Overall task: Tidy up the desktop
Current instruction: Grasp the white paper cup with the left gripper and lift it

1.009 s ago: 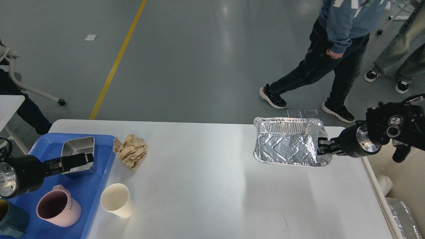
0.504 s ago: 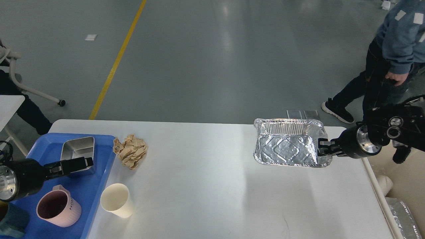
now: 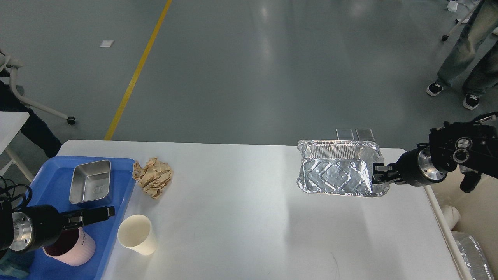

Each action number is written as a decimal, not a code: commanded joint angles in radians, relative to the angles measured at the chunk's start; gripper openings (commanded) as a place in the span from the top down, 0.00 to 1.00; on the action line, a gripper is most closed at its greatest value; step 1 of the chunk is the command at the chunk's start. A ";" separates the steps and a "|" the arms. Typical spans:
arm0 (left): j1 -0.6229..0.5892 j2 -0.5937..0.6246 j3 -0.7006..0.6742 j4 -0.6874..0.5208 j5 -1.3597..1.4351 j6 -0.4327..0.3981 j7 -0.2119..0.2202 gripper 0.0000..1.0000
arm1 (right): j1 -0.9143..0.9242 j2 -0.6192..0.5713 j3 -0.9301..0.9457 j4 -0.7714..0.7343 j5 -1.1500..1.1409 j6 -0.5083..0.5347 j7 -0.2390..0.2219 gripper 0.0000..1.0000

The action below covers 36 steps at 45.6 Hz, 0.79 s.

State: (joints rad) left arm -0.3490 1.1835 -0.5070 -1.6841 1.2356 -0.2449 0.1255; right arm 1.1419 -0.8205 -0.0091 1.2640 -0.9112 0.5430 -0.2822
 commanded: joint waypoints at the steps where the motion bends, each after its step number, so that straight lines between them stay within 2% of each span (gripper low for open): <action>1: -0.004 -0.061 0.030 0.058 0.015 0.003 0.002 0.03 | 0.001 0.001 0.000 0.000 0.000 0.000 0.000 1.00; 10: -0.007 -0.108 0.061 0.090 0.036 0.003 0.000 0.03 | -0.004 0.017 0.000 -0.006 -0.005 0.000 0.000 1.00; 25: -0.005 -0.148 0.068 0.116 0.036 0.004 0.000 0.05 | -0.004 0.124 0.001 -0.063 -0.006 -0.011 0.002 1.00; 36: -0.005 -0.177 0.079 0.136 0.047 0.004 0.006 0.15 | -0.004 0.155 0.008 -0.078 -0.006 -0.014 0.002 1.00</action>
State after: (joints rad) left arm -0.3543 1.0226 -0.4375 -1.5593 1.2765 -0.2406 0.1285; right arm 1.1381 -0.6718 -0.0049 1.1884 -0.9174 0.5301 -0.2816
